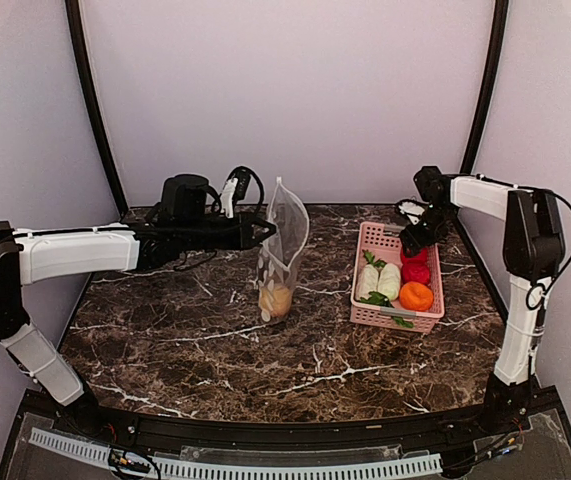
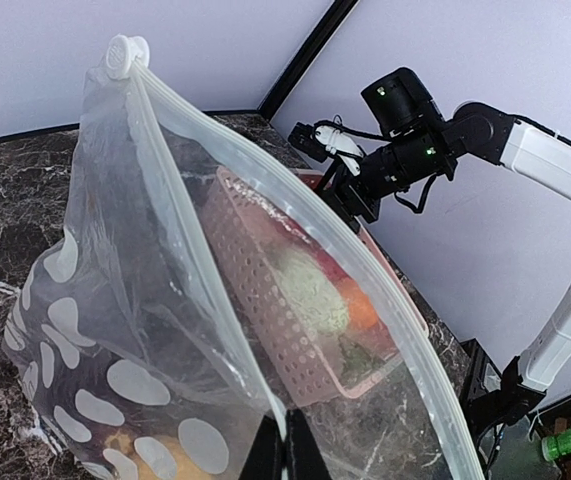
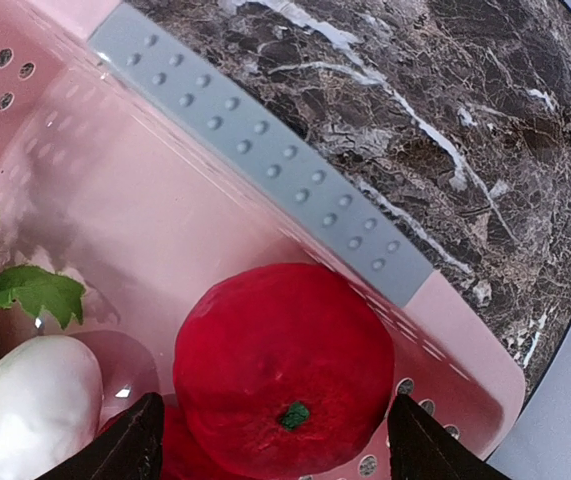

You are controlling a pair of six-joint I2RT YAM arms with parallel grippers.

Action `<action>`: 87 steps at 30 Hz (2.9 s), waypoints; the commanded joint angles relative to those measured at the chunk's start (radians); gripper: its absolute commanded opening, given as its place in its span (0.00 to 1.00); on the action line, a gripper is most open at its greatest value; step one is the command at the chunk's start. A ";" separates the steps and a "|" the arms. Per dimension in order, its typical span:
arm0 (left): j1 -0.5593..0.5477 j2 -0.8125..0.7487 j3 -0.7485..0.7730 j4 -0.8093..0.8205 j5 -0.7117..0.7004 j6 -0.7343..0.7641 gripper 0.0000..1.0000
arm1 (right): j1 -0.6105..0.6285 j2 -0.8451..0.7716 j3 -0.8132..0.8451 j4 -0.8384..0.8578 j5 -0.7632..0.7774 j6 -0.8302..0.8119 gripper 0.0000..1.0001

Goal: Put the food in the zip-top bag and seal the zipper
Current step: Pick up the fake fruit from the bin, then place the fake fruit in the zipper food storage bag.

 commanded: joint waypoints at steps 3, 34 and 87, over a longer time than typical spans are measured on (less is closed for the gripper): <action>-0.003 0.002 0.017 -0.009 0.018 -0.005 0.01 | -0.008 0.029 0.034 0.029 -0.001 0.036 0.74; -0.003 0.062 0.061 -0.059 0.059 0.064 0.01 | -0.010 -0.256 0.012 -0.050 -0.225 -0.001 0.55; -0.004 -0.044 0.131 -0.118 0.230 0.169 0.01 | 0.471 -0.219 0.251 0.014 -0.512 0.034 0.54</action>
